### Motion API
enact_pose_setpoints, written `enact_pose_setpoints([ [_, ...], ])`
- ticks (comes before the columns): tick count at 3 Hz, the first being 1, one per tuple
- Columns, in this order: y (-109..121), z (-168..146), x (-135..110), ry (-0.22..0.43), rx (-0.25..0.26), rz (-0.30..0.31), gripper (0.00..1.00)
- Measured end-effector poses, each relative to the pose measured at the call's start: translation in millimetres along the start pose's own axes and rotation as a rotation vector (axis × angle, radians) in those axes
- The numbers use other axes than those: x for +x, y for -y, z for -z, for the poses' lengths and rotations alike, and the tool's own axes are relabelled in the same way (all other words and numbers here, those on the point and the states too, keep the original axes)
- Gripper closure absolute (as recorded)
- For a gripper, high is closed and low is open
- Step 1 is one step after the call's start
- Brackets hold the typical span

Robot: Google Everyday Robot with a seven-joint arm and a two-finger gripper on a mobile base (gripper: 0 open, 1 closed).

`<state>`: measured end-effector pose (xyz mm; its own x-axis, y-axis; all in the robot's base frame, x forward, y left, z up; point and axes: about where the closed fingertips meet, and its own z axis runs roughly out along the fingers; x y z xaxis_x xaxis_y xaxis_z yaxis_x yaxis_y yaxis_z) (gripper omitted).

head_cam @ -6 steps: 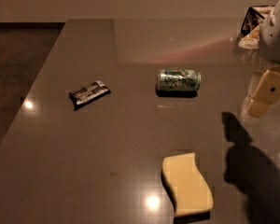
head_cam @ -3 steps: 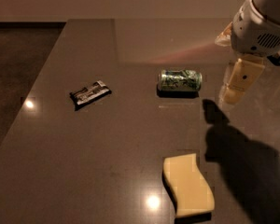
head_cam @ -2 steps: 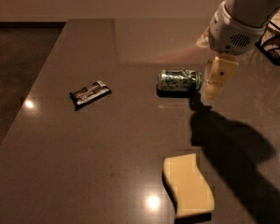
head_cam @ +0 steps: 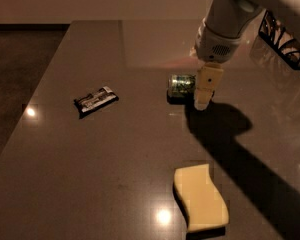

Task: Place green can upright

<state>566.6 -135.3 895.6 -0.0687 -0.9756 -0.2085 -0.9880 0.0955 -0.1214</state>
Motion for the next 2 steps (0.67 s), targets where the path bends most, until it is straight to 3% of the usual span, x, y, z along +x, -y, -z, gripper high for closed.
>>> enact_pose_setpoints([
  [2,24.2,-34.3,12.2,-0.094,-0.023,0.046,0.00],
])
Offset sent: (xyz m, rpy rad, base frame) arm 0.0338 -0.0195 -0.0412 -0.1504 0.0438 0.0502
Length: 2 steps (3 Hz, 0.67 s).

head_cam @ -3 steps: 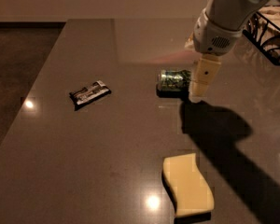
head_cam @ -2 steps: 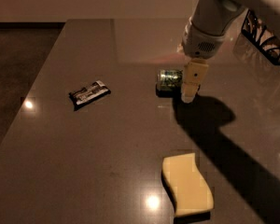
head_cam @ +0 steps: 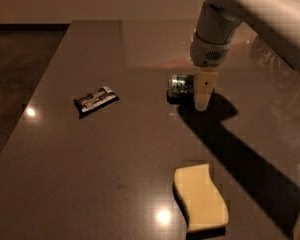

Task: Place green can upright

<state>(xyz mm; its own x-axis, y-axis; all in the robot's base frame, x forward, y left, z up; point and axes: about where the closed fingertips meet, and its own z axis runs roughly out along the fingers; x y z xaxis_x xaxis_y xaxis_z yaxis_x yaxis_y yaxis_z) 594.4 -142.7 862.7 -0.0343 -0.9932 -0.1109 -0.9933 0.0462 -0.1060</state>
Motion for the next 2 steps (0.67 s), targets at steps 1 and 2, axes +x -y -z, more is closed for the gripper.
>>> enact_pose_setpoints([
  [1,5.4,-3.7,11.0,-0.039,-0.015,0.008,0.16],
  [2,9.8,-1.8,18.8,-0.068,-0.023,0.011,0.40],
])
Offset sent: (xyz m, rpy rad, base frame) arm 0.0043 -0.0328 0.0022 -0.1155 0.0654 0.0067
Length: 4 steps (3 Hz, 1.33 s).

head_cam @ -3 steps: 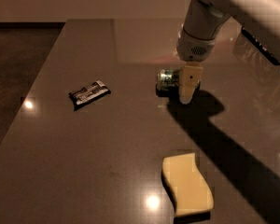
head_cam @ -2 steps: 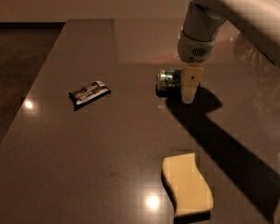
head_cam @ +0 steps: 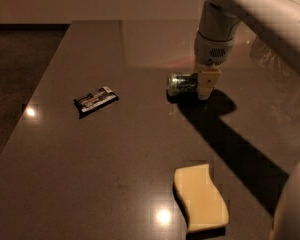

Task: Place green can upright

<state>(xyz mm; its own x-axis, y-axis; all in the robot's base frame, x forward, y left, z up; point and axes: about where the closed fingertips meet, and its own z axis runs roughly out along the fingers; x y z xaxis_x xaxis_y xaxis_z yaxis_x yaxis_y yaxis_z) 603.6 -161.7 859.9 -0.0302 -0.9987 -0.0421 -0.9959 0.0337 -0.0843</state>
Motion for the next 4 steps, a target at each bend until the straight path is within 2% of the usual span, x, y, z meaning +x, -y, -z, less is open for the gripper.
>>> enact_pose_setpoints([
  [1,6,7,1,-0.025,0.011,0.023,0.63],
  [2,14,19,-10,-0.079,0.068,0.118,0.87],
  [3,20,34,-21,-0.126,0.161,0.257,1.00],
  [4,29,49,-39,-0.157,0.283,0.431,1.00],
])
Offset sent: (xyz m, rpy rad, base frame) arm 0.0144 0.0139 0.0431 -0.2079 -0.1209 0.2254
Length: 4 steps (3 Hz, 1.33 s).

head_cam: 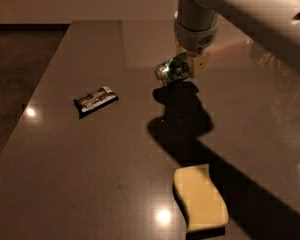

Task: Place green can upright

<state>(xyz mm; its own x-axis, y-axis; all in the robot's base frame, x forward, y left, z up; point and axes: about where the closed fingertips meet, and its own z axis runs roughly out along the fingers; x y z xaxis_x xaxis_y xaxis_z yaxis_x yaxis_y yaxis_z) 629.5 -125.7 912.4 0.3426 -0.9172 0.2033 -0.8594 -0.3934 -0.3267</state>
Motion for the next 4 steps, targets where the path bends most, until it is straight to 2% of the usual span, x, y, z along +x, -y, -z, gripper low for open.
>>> enact_pose_setpoints([
  [1,22,12,-3,-0.020,0.110,0.137,1.00],
  [2,38,21,-2,-0.039,0.179,0.239,1.00],
  [3,43,21,0,-0.104,0.190,0.321,1.00],
  [4,43,21,2,-0.112,0.189,0.324,1.00],
])
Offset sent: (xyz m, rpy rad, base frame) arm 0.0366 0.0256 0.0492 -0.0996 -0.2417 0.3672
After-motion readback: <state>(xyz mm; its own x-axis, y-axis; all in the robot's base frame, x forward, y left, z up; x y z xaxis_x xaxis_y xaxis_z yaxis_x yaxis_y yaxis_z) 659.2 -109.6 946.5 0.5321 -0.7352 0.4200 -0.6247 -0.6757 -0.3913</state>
